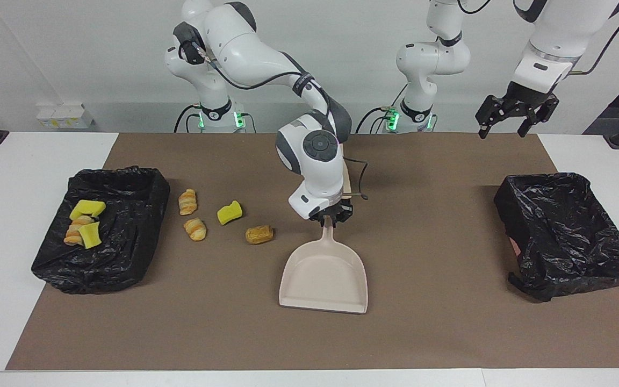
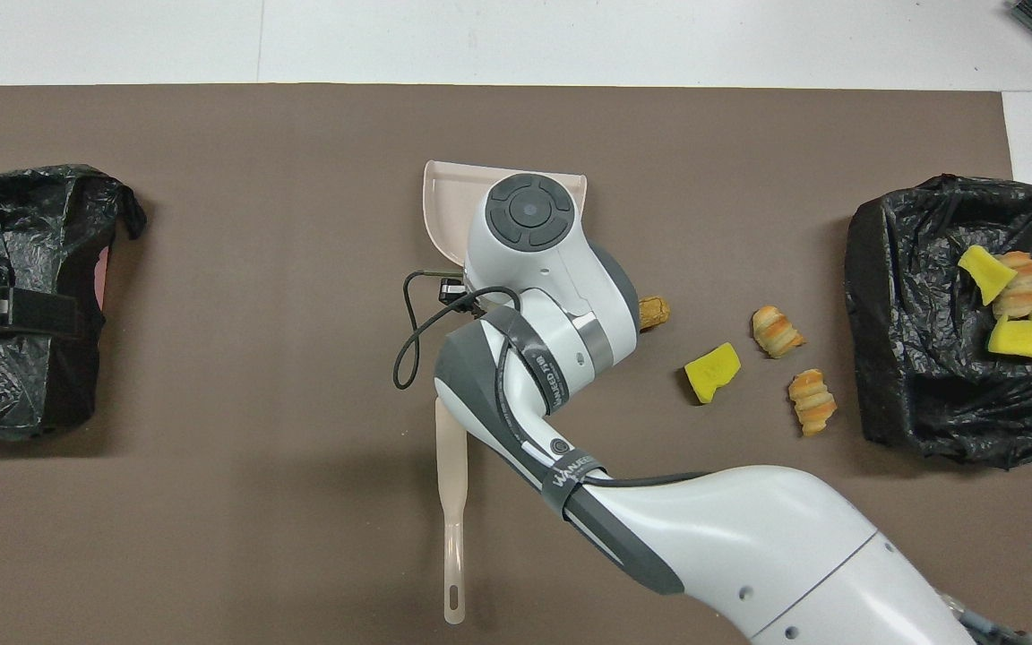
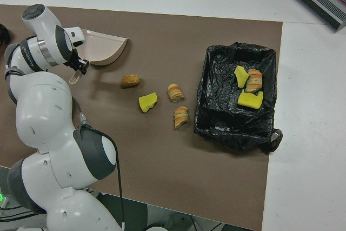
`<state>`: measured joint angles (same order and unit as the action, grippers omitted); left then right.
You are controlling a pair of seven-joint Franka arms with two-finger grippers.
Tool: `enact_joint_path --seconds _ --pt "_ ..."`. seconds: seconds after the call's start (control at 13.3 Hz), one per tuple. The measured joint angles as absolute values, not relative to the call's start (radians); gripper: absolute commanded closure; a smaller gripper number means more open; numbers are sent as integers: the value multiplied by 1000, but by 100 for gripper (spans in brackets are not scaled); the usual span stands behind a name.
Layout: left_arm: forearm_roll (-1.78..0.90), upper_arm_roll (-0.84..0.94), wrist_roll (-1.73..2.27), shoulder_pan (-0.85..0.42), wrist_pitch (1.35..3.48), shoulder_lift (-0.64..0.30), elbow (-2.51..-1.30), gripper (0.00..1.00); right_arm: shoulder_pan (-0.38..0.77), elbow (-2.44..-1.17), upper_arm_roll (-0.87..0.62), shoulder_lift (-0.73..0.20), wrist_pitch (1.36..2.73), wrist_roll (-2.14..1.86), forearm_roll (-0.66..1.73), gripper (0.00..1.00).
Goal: Sweep and dump trash in bin
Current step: 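Return the dustpan to the table center with the right gripper and release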
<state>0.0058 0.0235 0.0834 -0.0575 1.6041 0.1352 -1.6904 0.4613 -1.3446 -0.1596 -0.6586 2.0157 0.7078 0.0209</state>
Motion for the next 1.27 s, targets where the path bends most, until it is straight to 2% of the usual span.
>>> enact_joint_path --seconds 0.07,0.38,0.75,0.97,1.27 --pt "6 23 83 -55 1604 135 -1690 0 467 -1335 -159 -668 2020 711 21 1" --pt "6 25 83 -55 1603 135 -1690 0 468 -1328 -158 -665 2021 711 19 0" --pt "6 25 83 -55 1603 135 -1690 0 486 -1358 -164 -597 1953 711 20 0" --pt "6 25 83 -55 1603 135 -1690 0 515 -1445 -184 -532 1929 712 21 0" --pt "6 25 83 -55 1602 135 -1690 0 622 -1591 -192 -417 1929 823 21 0"
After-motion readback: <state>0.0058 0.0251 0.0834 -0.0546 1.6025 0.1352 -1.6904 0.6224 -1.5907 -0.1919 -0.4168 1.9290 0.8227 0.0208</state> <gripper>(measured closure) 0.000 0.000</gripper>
